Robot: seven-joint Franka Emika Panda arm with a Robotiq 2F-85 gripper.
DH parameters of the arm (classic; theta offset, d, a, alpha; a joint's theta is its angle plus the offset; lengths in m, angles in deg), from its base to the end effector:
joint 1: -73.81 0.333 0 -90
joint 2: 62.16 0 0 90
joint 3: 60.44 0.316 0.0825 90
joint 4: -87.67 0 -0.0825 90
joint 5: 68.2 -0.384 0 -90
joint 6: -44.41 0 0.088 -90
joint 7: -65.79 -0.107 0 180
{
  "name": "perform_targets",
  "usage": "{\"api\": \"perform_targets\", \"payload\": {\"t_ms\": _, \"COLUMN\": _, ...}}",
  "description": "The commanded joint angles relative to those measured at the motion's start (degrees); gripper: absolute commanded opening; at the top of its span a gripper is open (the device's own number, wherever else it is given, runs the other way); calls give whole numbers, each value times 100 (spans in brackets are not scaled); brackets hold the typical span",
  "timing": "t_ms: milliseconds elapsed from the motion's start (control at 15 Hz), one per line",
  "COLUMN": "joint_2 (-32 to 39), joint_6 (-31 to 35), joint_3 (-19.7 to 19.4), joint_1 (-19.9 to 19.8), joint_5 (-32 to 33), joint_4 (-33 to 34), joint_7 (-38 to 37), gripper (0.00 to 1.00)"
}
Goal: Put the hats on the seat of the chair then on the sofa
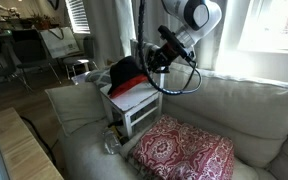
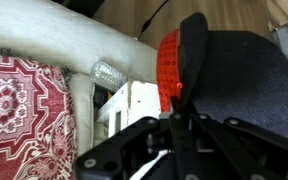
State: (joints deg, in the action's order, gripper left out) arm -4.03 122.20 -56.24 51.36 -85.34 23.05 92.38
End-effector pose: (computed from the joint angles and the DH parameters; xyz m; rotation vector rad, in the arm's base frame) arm 0.6443 -0.1873 0.1615 -2.3982 -0.0943 0.7327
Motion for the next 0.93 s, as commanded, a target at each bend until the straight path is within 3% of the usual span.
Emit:
{"api": "perform_targets", "payload": {"t_ms": 0, "joint_2": -651, "joint_6": 63, "joint_3": -288, "joint_1": 315, "joint_5": 558, "joint_4": -325, "joint_7": -387, "gripper": 1}}
{"api": "perform_targets", "payload": {"t_ms": 333, "joint_2": -951, "joint_6": -54, "joint_3": -710, "joint_1": 790, "joint_5": 1345, "joint_4": -208, "joint_7": -1025, "gripper": 1}}
{"api": "perform_targets", "payload": {"t_ms": 667, "joint_2": -755, "joint_6": 27, "joint_3": -987, "joint_1": 1256, "joint_5": 2163, "joint_4": -73, "joint_7": -1791, "gripper": 1}}
{"api": "perform_targets", "payload": {"t_ms": 867, "joint_2": -738, "joint_6": 26, "joint_3": -830, "joint_1": 1140, "joint_5": 2018, "joint_4": 10, "joint_7": -1628, "gripper": 5}}
